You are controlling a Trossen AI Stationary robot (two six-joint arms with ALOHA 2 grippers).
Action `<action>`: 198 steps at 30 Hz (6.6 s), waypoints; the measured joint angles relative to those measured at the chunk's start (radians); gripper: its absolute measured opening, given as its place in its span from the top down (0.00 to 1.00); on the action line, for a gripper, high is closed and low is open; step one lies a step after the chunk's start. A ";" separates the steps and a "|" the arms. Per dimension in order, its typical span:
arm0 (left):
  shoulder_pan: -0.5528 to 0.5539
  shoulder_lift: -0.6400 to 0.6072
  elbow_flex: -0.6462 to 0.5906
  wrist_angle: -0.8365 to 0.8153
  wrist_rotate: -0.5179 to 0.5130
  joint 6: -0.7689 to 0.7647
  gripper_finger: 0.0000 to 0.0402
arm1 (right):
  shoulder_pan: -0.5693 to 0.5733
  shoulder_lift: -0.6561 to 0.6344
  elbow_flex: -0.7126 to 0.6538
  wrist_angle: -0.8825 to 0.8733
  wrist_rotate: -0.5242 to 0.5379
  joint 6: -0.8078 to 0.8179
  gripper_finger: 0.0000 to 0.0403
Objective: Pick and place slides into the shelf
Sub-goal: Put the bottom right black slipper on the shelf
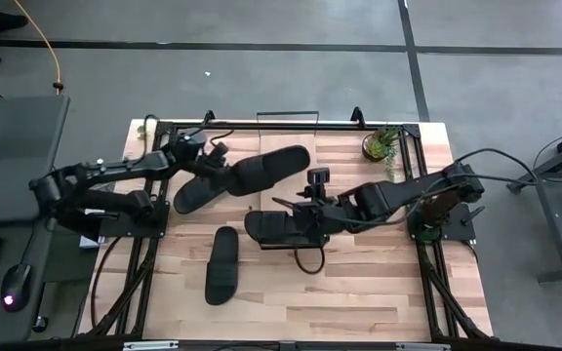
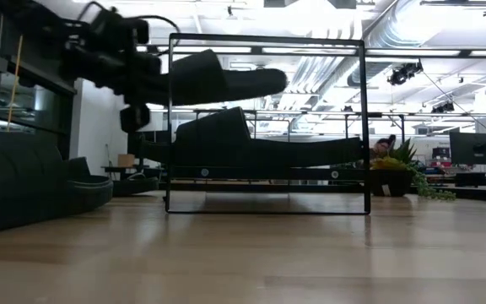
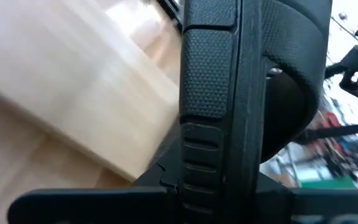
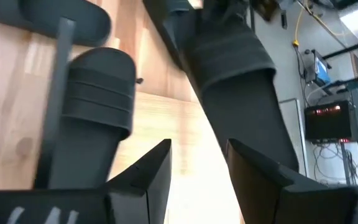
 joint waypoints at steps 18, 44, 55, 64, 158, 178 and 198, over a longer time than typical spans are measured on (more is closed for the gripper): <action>0.000 0.392 0.127 0.006 0.103 0.074 0.92 | 0.116 0.000 -0.001 -0.028 0.051 0.061 0.64; -0.190 0.490 0.127 0.154 0.026 -0.002 0.92 | 0.108 0.001 -0.001 -0.012 0.060 0.071 0.64; -0.191 0.490 0.127 0.153 0.008 -0.010 0.92 | 0.108 0.001 -0.001 -0.008 0.060 0.072 0.64; -0.191 0.490 0.127 0.115 0.016 -0.012 0.92 | 0.108 0.001 -0.001 -0.006 0.060 0.072 0.64; -0.033 -0.472 0.127 -0.421 -0.208 0.305 0.35 | -0.444 0.331 -0.003 0.306 -0.440 0.288 0.64; -0.033 -0.520 0.126 -0.605 -0.387 0.436 0.35 | -0.447 0.370 -0.002 0.088 -0.556 0.224 0.64; -0.033 -0.520 0.126 -0.618 -0.485 0.461 0.35 | -0.470 0.368 0.026 0.358 -0.553 0.178 0.64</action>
